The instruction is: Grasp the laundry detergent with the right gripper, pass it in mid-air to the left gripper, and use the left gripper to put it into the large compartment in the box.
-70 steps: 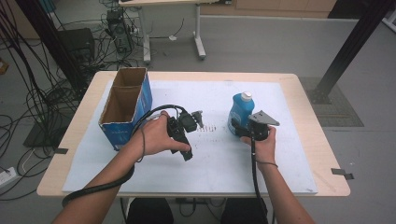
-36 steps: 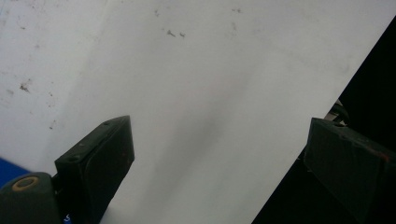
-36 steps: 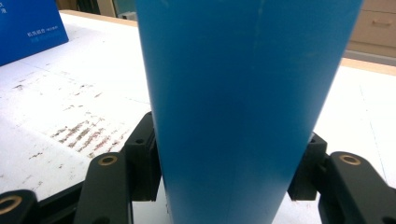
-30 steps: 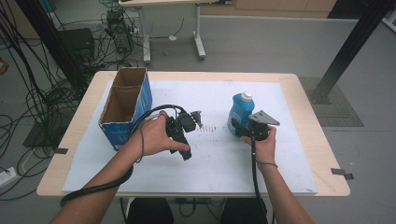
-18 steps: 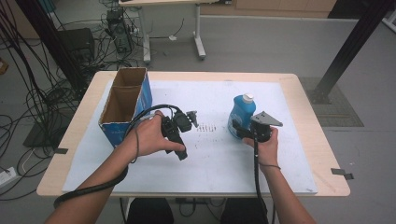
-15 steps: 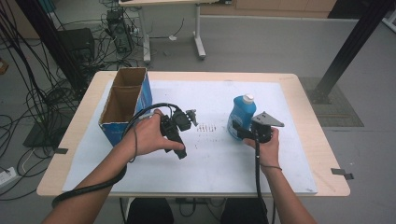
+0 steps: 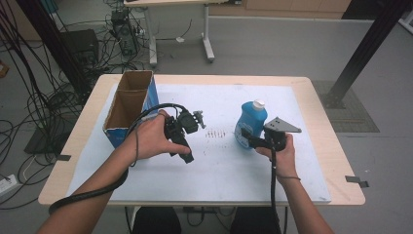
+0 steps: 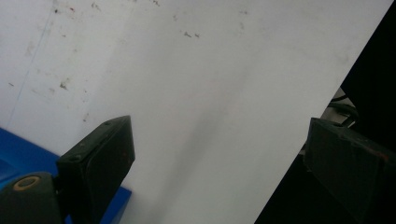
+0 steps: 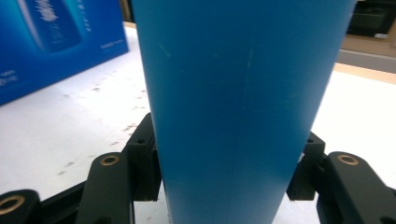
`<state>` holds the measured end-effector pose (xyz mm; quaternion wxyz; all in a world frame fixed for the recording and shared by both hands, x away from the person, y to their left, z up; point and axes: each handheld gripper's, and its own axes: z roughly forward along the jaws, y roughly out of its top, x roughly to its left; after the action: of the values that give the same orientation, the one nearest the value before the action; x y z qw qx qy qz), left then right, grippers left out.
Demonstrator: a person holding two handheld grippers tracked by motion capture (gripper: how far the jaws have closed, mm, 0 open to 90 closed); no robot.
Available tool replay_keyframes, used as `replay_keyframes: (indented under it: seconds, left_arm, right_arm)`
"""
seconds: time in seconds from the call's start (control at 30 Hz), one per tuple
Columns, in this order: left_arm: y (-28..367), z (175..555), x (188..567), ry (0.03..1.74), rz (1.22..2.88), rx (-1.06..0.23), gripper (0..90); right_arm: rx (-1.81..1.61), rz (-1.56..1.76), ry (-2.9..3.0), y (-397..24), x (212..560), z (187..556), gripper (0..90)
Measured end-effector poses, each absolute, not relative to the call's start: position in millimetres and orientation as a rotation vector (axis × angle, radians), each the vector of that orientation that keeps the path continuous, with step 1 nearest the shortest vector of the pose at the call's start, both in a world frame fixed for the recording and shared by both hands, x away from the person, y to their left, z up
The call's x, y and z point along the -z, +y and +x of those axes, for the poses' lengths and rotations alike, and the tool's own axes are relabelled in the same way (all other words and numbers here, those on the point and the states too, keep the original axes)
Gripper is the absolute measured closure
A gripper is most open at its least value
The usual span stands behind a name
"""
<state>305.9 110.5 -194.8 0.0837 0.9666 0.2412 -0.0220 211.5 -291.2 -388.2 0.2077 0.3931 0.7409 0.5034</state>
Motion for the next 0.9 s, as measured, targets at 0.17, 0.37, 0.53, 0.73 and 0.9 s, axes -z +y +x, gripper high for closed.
replay_keyframes:
  seconds: [0.17, 0.37, 0.53, 0.73, 0.9]
  left_arm:
    - [115.7, 302.5, 182.9, 0.669, 2.872, 0.052, 9.3]
    - [123.6, 300.9, 163.1, 0.597, 2.855, 0.035, 9.2]
    - [124.0, 299.1, 155.6, 0.54, 2.854, 0.025, 9.2]
    - [123.9, 296.5, 143.5, 0.47, 2.847, 0.009, 9.2]
    - [123.8, 294.0, 133.8, 0.428, 2.844, -0.005, 9.1]
  right_arm:
    - [-1.448, 1.065, 2.108, -298.6, 381.0, 211.3, 42.5]
    - [-1.485, 1.041, 2.136, -304.1, 378.8, 210.9, 42.5]
    - [-1.516, 1.004, 2.17, -307.8, 376.0, 212.6, 42.5]
    - [-1.55, 0.937, 2.221, -309.3, 371.6, 214.2, 42.5]
    - [-1.573, 0.889, 2.268, -309.0, 369.7, 216.3, 42.5]
